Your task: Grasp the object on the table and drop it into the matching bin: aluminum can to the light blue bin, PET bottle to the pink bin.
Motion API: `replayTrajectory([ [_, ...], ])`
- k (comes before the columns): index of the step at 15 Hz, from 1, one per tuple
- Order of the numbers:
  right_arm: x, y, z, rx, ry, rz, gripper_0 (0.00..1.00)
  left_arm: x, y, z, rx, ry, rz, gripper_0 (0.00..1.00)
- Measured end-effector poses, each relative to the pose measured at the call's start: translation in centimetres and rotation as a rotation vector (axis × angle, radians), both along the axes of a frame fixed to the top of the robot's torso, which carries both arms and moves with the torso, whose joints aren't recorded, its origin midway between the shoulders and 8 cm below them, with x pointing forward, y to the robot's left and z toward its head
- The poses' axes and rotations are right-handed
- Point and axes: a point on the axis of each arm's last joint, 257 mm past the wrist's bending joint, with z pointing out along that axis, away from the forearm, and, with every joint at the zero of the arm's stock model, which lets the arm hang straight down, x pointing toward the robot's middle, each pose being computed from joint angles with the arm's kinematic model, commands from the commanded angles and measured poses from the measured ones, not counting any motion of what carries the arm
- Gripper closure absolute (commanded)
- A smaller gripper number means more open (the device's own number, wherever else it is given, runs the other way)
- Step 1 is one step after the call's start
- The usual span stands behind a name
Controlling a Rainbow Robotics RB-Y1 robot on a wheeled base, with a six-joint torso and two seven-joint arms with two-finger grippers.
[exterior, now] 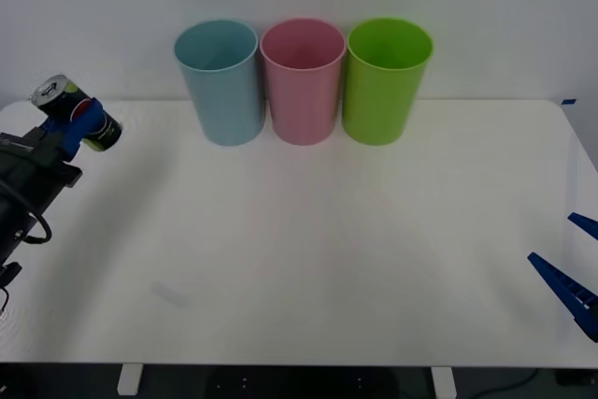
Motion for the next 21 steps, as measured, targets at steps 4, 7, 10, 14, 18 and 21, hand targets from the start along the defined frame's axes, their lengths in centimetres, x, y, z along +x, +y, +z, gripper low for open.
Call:
replayTrajectory([
  [4,0.0,0.0,0.0,0.000,0.000,0.000,0.00,1.6,-1.1,3.1,0.029,-0.054,-0.005,1.00],
  [7,0.0,0.0,0.0,0.000,0.000,0.000,0.00,3.5,-2.3,5.0,0.066,-0.084,-0.009,1.00],
  [10,0.0,0.0,0.0,0.000,0.000,0.000,0.00,6.8,-3.6,6.0,0.098,-0.088,-0.014,1.00],
  [14,0.0,0.0,0.0,0.000,0.000,0.000,0.00,11.6,-5.4,6.3,0.151,-0.065,-0.019,1.00],
  [18,0.0,0.0,0.0,0.000,0.000,0.000,0.00,15.9,-7.2,6.3,0.191,-0.026,-0.021,1.00],
  [21,0.0,0.0,0.0,0.000,0.000,0.000,0.00,18.8,-8.8,6.4,0.209,0.007,-0.019,1.00],
])
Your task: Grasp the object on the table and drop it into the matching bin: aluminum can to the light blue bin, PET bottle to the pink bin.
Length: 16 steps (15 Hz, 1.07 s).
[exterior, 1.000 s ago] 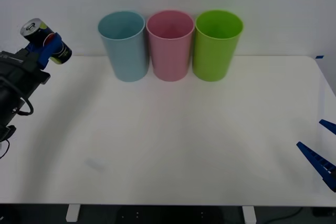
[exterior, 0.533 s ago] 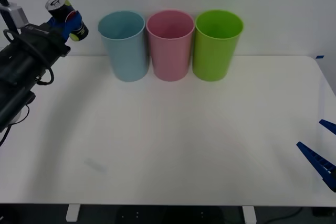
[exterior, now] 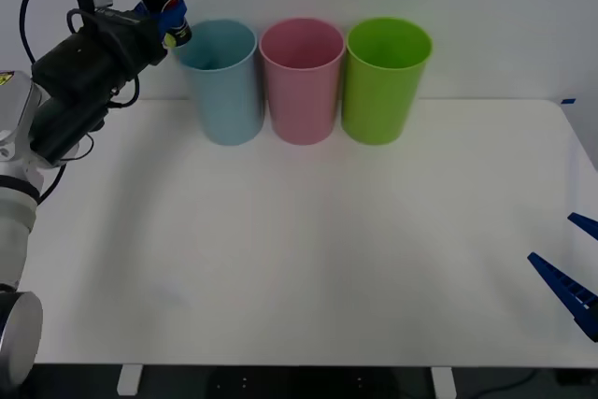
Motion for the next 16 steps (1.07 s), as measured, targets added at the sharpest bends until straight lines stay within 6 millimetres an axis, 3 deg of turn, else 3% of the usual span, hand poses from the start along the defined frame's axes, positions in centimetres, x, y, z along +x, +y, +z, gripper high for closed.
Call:
replayTrajectory([
  [7,0.0,0.0,0.0,0.000,0.000,0.000,0.00,5.1,-4.8,0.8,0.030,0.055,0.057,1.00],
  [11,0.0,0.0,0.0,0.000,0.000,0.000,0.00,5.7,-6.9,0.9,0.024,0.053,0.085,1.00],
  [16,0.0,0.0,0.0,0.000,0.000,0.000,0.00,5.7,-7.1,1.0,0.032,0.045,0.090,1.00],
])
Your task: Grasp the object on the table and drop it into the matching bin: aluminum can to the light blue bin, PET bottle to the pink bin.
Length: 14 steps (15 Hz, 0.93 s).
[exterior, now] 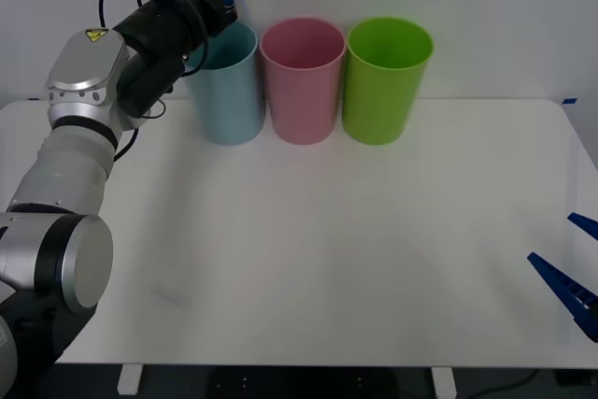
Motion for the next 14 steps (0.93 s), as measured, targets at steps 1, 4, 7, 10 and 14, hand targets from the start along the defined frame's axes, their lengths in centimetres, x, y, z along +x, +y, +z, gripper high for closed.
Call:
replayTrajectory([
  [1,0.0,0.0,0.0,0.000,0.000,0.000,0.00,0.0,0.0,0.0,0.001,0.000,0.000,1.00],
  [4,0.0,0.0,0.0,0.000,0.000,0.000,0.00,0.0,0.2,0.1,-0.005,-0.001,0.003,0.86],
  [7,0.0,0.0,0.0,0.000,0.000,0.000,0.00,0.1,0.6,0.2,-0.014,-0.002,0.011,0.00],
  [10,0.0,0.0,0.0,0.000,0.000,0.000,0.00,0.1,1.0,0.3,-0.023,-0.003,0.017,0.00],
  [14,0.0,0.0,0.0,0.000,0.000,0.000,0.00,0.2,1.1,0.3,-0.034,0.001,0.019,0.00],
])
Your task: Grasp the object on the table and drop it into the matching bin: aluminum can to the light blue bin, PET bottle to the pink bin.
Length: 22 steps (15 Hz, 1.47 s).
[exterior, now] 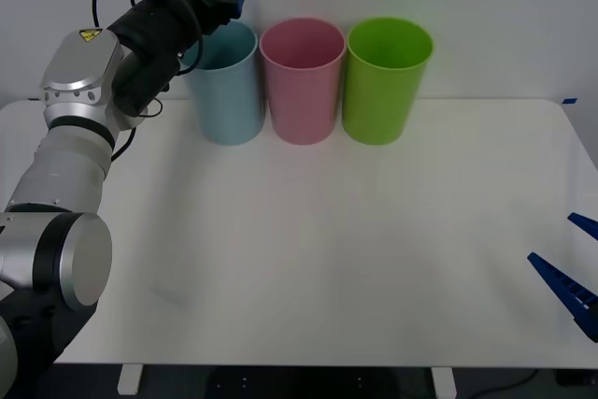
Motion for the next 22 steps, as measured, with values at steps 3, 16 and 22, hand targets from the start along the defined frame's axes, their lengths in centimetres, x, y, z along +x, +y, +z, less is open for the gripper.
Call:
replayTrajectory([
  [3,0.0,0.0,0.0,0.000,0.000,0.000,0.00,0.0,0.3,-0.1,-0.016,0.003,0.000,0.00],
  [16,0.0,0.0,0.0,0.000,0.000,0.000,0.00,-6.7,4.9,-3.0,-0.118,-0.037,-0.139,0.00],
  [22,0.0,0.0,0.0,0.000,0.000,0.000,0.00,-12.8,9.1,-5.0,-0.097,-0.058,-0.172,0.00],
])
